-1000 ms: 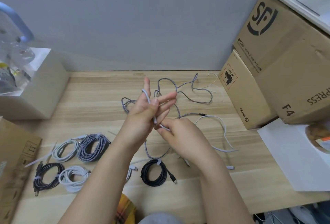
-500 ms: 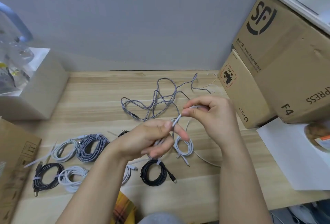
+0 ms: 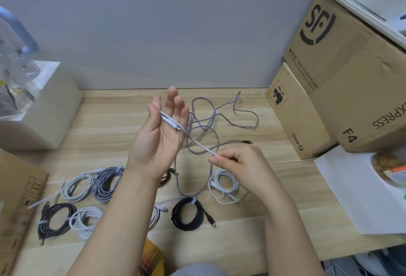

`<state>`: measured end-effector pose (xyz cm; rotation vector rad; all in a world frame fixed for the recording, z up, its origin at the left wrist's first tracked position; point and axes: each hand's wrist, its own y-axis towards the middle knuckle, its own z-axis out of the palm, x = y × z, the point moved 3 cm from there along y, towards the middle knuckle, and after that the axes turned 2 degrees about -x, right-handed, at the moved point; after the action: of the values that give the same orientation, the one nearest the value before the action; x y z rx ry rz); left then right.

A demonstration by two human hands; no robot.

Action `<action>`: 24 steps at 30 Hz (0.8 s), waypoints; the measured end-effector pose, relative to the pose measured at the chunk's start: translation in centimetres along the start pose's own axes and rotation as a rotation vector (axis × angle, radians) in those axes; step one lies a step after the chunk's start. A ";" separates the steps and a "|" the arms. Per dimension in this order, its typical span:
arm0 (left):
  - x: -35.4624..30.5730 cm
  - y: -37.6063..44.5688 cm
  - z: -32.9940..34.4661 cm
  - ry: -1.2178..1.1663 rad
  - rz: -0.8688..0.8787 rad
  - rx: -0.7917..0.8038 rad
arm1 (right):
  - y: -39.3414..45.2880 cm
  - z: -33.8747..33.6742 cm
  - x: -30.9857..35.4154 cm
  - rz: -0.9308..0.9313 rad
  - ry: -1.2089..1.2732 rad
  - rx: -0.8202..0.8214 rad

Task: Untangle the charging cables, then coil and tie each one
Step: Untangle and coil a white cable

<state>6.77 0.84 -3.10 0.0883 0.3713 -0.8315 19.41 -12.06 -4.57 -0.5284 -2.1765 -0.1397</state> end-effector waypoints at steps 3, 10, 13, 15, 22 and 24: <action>1.4 0.1 -0.5 0.292 0.094 -0.029 | -0.1 -0.2 0.8 -0.057 -0.095 -0.025; 4.2 0.2 -1.9 0.905 -0.013 0.171 | -0.7 -0.9 3.4 -0.151 -0.415 -0.034; 5.1 -0.8 -1.8 1.195 -0.170 0.269 | -0.7 -1.8 4.0 -0.157 -0.347 -0.127; 5.3 -1.4 -1.4 1.190 -0.300 0.318 | -0.7 -2.5 3.7 -0.143 -0.215 -0.201; 4.4 -2.0 -0.3 0.486 -0.570 0.619 | -0.3 -3.4 3.3 -0.338 0.111 -0.370; 4.3 -2.3 0.6 0.299 -0.529 0.695 | 0.1 -2.8 3.0 -0.358 0.157 -0.369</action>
<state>7.91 -3.88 -3.87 0.7947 0.3762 -1.4530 19.91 -11.82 -0.53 -0.3107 -2.0791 -0.7623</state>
